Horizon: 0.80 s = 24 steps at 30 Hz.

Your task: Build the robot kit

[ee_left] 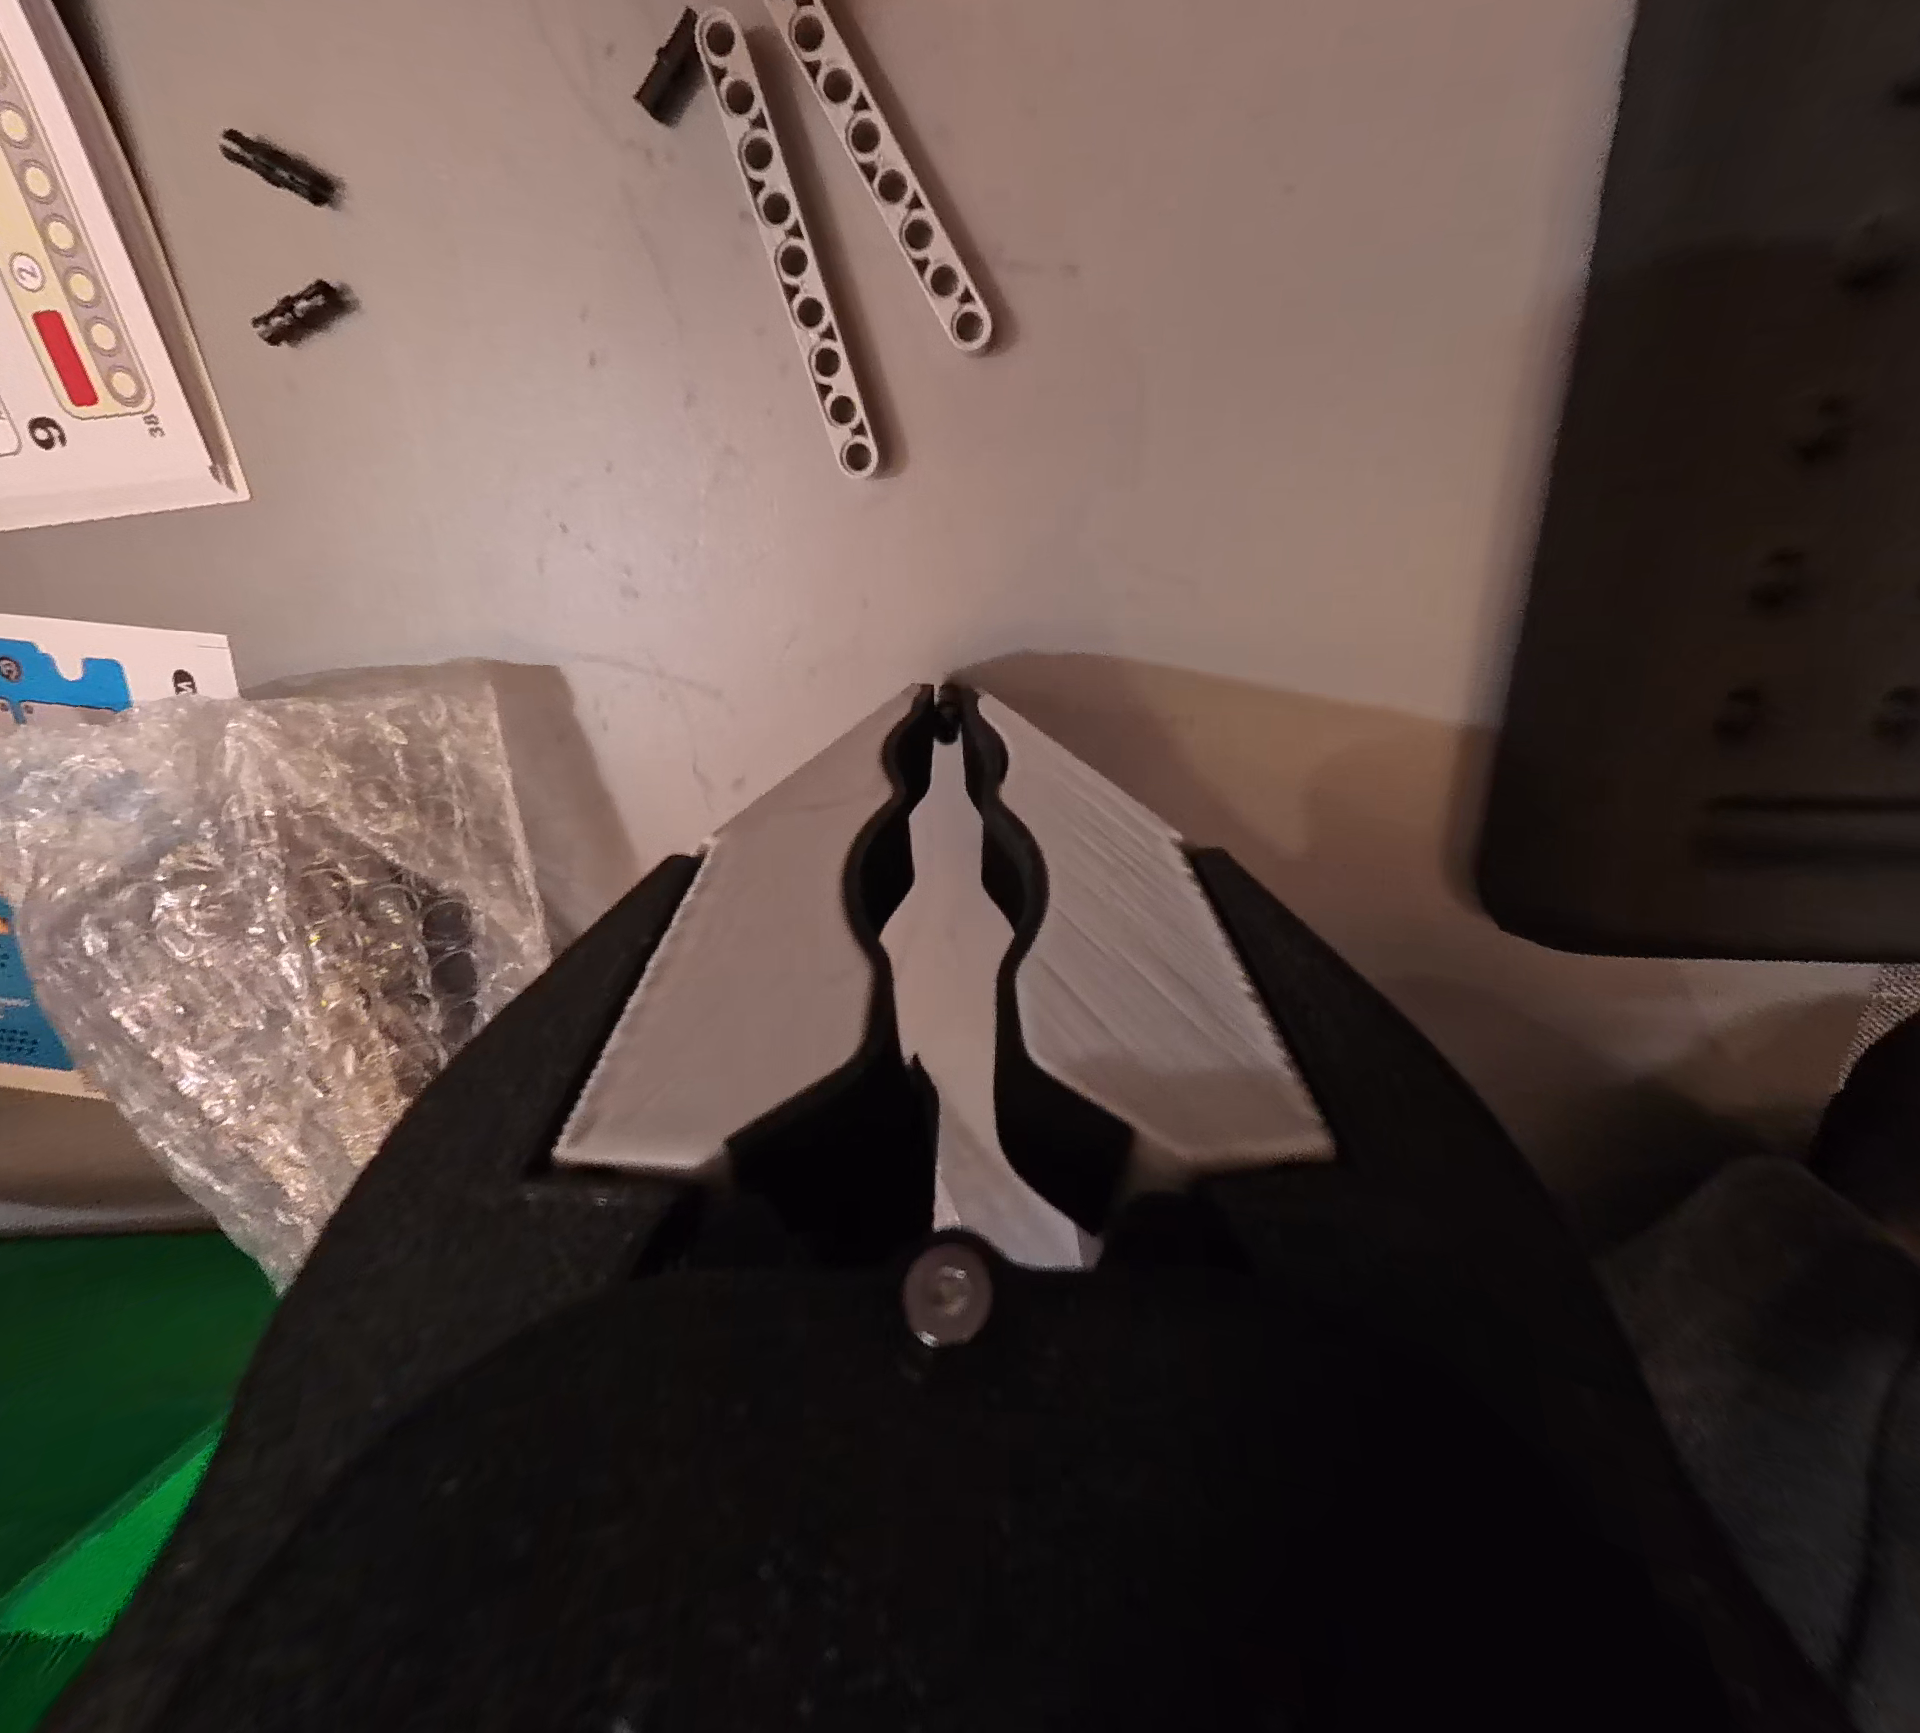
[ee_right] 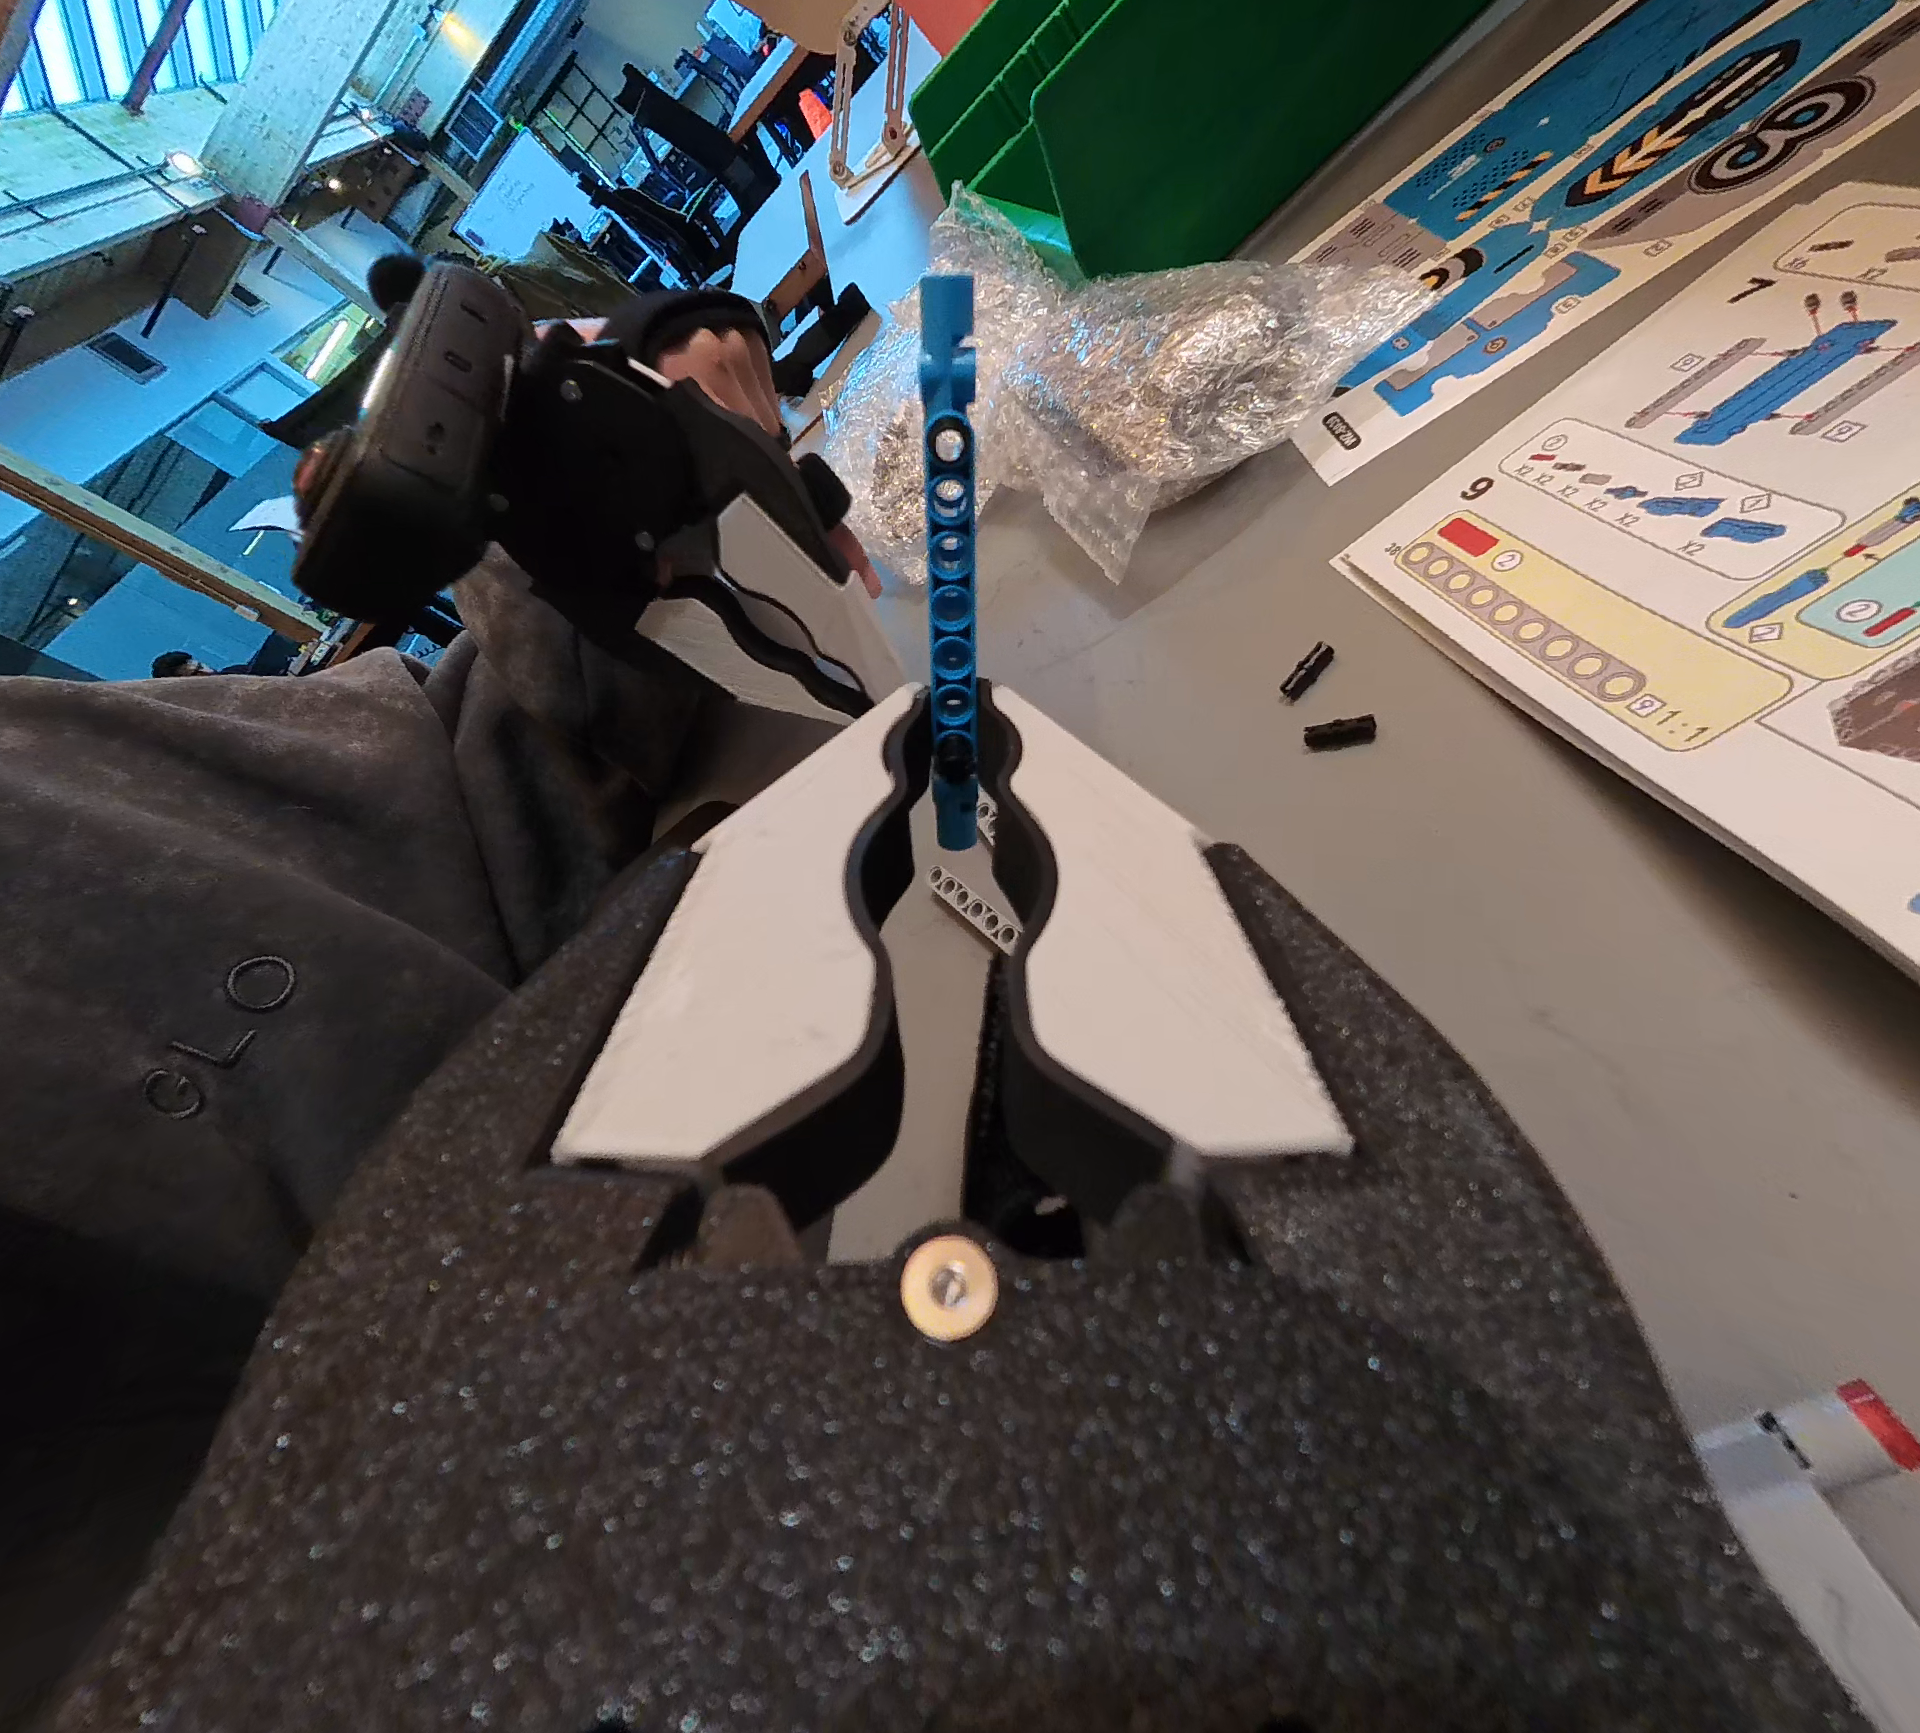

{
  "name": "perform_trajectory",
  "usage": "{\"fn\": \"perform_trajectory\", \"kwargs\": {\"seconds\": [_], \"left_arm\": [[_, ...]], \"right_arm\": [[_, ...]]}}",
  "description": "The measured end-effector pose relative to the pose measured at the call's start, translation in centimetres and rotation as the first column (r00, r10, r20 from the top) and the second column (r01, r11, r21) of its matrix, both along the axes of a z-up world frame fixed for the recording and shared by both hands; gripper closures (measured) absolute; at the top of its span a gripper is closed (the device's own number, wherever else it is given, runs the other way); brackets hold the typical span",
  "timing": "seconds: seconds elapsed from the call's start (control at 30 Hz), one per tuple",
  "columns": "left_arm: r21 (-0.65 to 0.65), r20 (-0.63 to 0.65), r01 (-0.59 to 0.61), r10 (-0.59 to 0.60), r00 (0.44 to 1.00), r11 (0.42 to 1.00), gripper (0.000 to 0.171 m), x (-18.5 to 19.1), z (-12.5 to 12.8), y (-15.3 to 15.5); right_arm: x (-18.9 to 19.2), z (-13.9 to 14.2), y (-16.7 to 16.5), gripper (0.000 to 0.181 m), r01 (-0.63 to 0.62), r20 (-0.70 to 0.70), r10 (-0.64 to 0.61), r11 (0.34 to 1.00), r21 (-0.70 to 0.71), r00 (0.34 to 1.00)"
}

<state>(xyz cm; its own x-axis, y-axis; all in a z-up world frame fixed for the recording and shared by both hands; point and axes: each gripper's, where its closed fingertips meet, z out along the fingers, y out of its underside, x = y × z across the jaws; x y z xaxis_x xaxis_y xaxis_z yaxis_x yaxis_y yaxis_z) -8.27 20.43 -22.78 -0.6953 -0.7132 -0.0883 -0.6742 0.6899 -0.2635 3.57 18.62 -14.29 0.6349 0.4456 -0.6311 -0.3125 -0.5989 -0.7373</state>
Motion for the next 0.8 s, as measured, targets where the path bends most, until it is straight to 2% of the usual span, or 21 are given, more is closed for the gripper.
{"fn": "perform_trajectory", "kwargs": {"seconds": [0.53,0.7,0.8], "left_arm": [[0.003,-0.013,0.000,0.000,1.000,1.000,0.167,-0.1,-0.4,0.2],[-0.066,0.024,0.008,-0.007,1.000,0.998,0.167,0.7,-0.1,-0.1],[-0.118,0.116,-0.006,0.020,0.993,0.993,0.167,2.7,0.7,-0.2]], "right_arm": [[-0.2,0.0,-0.1,0.175,-0.010,-0.002,0.010,1.000,-0.004,1.000],[-0.4,-0.1,-0.2,0.175,-0.017,0.005,0.017,1.000,-0.006,1.000],[-0.4,0.0,-0.2,0.175,-0.014,0.004,0.014,1.000,-0.003,1.000]]}}
